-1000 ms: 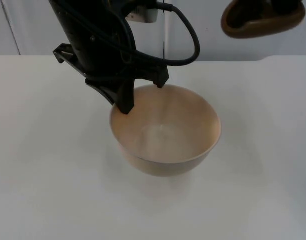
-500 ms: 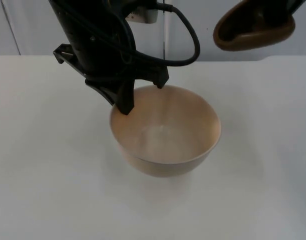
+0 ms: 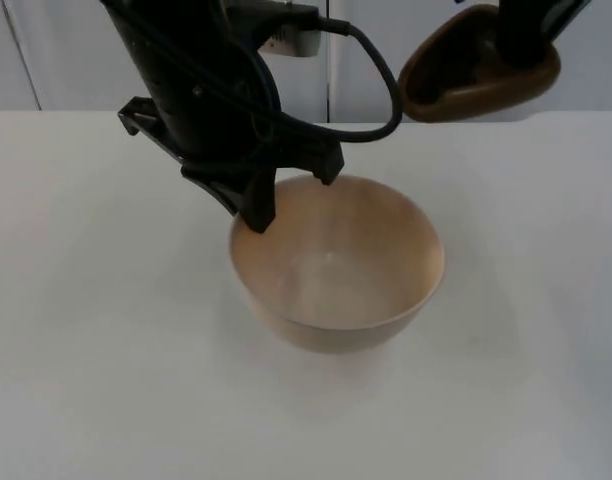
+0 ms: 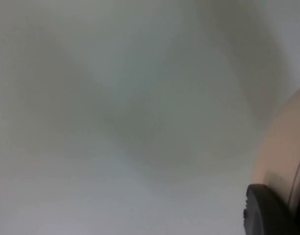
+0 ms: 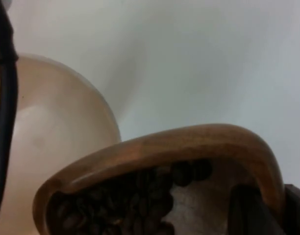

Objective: Pick up the bowl with the left hand and pour the coffee beans from the cup into the bowl with the right hand.

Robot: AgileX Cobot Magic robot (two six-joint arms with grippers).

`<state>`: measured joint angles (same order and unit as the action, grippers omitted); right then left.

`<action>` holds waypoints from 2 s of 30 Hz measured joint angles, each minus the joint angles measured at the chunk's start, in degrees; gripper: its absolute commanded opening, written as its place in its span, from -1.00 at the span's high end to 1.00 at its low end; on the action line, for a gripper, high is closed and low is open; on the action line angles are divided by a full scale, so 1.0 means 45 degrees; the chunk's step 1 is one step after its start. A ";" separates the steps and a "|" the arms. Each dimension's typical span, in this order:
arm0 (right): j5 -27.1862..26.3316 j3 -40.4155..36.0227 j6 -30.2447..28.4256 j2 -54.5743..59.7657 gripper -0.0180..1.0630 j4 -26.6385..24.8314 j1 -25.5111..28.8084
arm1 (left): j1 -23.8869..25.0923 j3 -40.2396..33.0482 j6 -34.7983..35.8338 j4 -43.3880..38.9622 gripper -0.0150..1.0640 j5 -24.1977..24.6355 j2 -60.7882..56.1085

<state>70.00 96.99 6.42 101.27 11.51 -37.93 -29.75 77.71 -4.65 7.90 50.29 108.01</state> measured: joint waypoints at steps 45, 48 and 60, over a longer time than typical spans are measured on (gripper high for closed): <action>0.0032 -0.0910 0.1632 0.0660 0.97 0.7067 -0.3283 | 0.0000 0.0000 -0.0225 0.0575 0.98 -0.0393 0.0555; 0.0032 -0.0910 0.1662 0.0660 0.97 0.7916 -0.3711 | 0.0000 0.0000 -0.0225 0.0575 0.98 -0.0393 0.0555; 0.0032 -0.0910 0.1469 0.0678 0.97 0.8995 -0.4375 | 0.0000 0.0000 -0.0225 0.0575 0.98 -0.0418 0.0576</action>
<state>70.14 92.89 13.04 104.32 51.99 -57.62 -29.75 77.71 -5.66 10.49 48.41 110.60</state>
